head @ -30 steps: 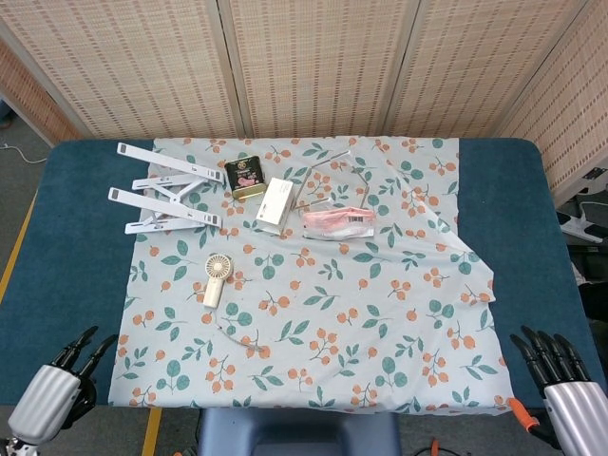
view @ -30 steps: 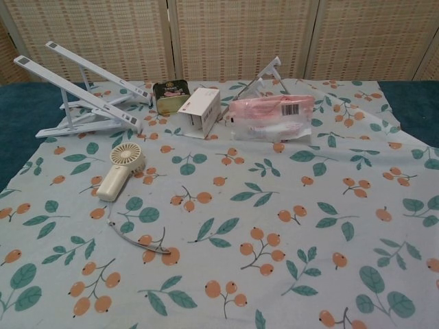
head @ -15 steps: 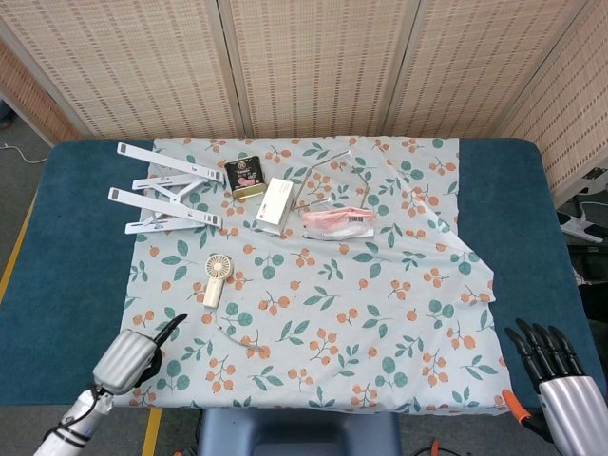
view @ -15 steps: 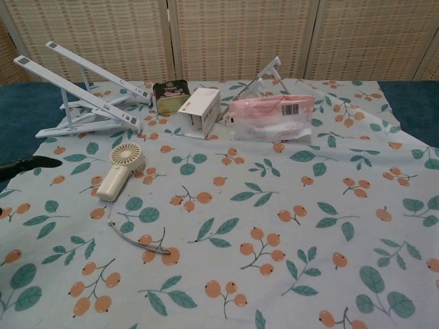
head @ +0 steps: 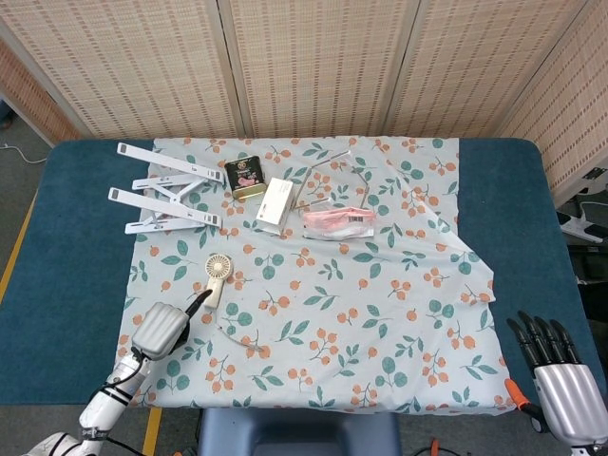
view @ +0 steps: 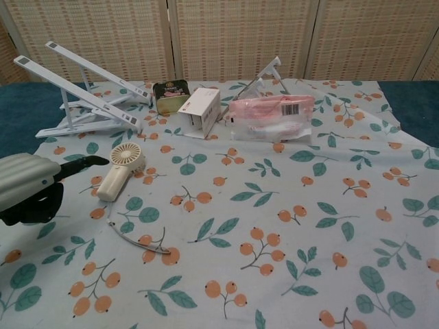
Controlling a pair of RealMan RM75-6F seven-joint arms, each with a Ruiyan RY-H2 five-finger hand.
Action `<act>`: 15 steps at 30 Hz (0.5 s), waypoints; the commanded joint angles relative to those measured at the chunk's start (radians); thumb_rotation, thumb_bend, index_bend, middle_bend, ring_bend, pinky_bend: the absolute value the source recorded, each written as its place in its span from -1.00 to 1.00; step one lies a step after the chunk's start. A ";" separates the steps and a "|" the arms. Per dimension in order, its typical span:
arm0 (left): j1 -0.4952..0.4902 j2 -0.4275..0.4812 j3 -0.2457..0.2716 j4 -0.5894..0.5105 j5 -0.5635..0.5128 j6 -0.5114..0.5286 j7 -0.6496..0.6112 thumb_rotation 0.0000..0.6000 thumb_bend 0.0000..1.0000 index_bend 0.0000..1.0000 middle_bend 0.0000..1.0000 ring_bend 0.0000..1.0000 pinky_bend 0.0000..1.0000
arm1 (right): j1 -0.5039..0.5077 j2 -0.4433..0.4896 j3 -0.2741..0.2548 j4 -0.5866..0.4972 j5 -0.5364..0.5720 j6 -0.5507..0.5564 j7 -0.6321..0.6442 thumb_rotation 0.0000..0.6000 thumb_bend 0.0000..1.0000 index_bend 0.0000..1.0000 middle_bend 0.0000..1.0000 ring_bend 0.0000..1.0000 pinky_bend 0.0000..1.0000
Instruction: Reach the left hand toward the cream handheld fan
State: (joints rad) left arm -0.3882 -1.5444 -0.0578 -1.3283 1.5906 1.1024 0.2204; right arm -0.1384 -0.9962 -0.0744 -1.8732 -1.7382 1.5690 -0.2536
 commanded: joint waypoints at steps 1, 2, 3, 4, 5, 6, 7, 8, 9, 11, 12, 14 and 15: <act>-0.022 -0.030 -0.007 0.046 -0.031 -0.028 0.007 1.00 1.00 -1.00 1.00 0.94 1.00 | 0.002 -0.007 0.004 0.004 0.008 -0.002 -0.008 1.00 -0.62 -1.00 -1.00 -1.00 -1.00; -0.026 -0.036 -0.007 0.057 -0.036 -0.032 0.008 1.00 1.00 -1.00 1.00 0.94 1.00 | 0.003 -0.008 0.005 0.004 0.011 -0.003 -0.010 1.00 -0.62 -1.00 -1.00 -1.00 -1.00; -0.031 -0.045 -0.007 0.070 -0.043 -0.038 0.007 1.00 1.00 -1.00 1.00 0.94 1.00 | 0.004 -0.010 0.006 0.006 0.015 -0.004 -0.014 1.00 -0.62 -1.00 -1.00 -1.00 -1.00; -0.035 -0.051 -0.008 0.078 -0.049 -0.042 0.005 1.00 1.00 -1.00 1.00 0.94 1.00 | 0.005 -0.012 0.007 0.006 0.019 -0.005 -0.017 1.00 -0.62 -1.00 -1.00 -1.00 -1.00; -0.038 -0.058 -0.008 0.085 -0.054 -0.045 0.005 1.00 1.00 -1.00 1.00 0.94 1.00 | 0.005 -0.014 0.008 0.007 0.022 -0.007 -0.020 1.00 -0.62 -1.00 -1.00 -1.00 -1.00; -0.042 -0.065 -0.009 0.092 -0.057 -0.047 0.008 1.00 1.00 -1.00 1.00 0.94 1.00 | 0.006 -0.015 0.008 0.008 0.025 -0.008 -0.023 1.00 -0.62 -1.00 -1.00 -1.00 -1.00; -0.048 -0.075 -0.010 0.103 -0.060 -0.047 0.016 1.00 1.00 -1.00 1.00 0.94 1.00 | 0.007 -0.017 0.008 0.008 0.029 -0.011 -0.026 1.00 -0.62 -1.00 -1.00 -1.00 -1.00; -0.051 -0.083 -0.011 0.111 -0.062 -0.046 0.021 1.00 1.00 -1.00 1.00 0.94 1.00 | 0.007 -0.018 0.008 0.008 0.031 -0.012 -0.028 1.00 -0.62 -1.00 -1.00 -1.00 -1.00; -0.055 -0.090 -0.012 0.118 -0.065 -0.046 0.024 1.00 1.00 -1.00 1.00 0.94 1.00 | 0.007 -0.019 0.008 0.008 0.033 -0.014 -0.031 1.00 -0.62 -1.00 -1.00 -1.00 -1.00; -0.063 -0.101 -0.011 0.129 -0.070 -0.049 0.028 1.00 1.00 -1.00 1.00 0.94 1.00 | 0.008 -0.020 0.006 0.007 0.037 -0.016 -0.034 1.00 -0.62 -1.00 -1.00 -1.00 -1.00; -0.066 -0.104 -0.010 0.133 -0.072 -0.051 0.030 1.00 1.00 -1.00 1.00 0.94 1.00 | 0.008 -0.019 0.005 0.006 0.039 -0.018 -0.034 1.00 -0.62 -1.00 -1.00 -1.00 -1.00; -0.072 -0.110 -0.010 0.143 -0.076 -0.050 0.039 1.00 1.00 -1.00 1.00 0.94 1.00 | 0.009 -0.016 0.003 0.002 0.042 -0.021 -0.032 1.00 -0.62 -1.00 -1.00 -1.00 -1.00; -0.073 -0.112 -0.010 0.147 -0.076 -0.047 0.042 1.00 1.00 -1.00 1.00 0.94 1.00 | 0.009 -0.015 0.002 0.002 0.043 -0.021 -0.033 1.00 -0.62 -1.00 -1.00 -1.00 -1.00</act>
State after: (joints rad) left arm -0.4598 -1.6544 -0.0677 -1.1833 1.5157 1.0538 0.2604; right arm -0.1295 -1.0114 -0.0720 -1.8713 -1.6952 1.5483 -0.2862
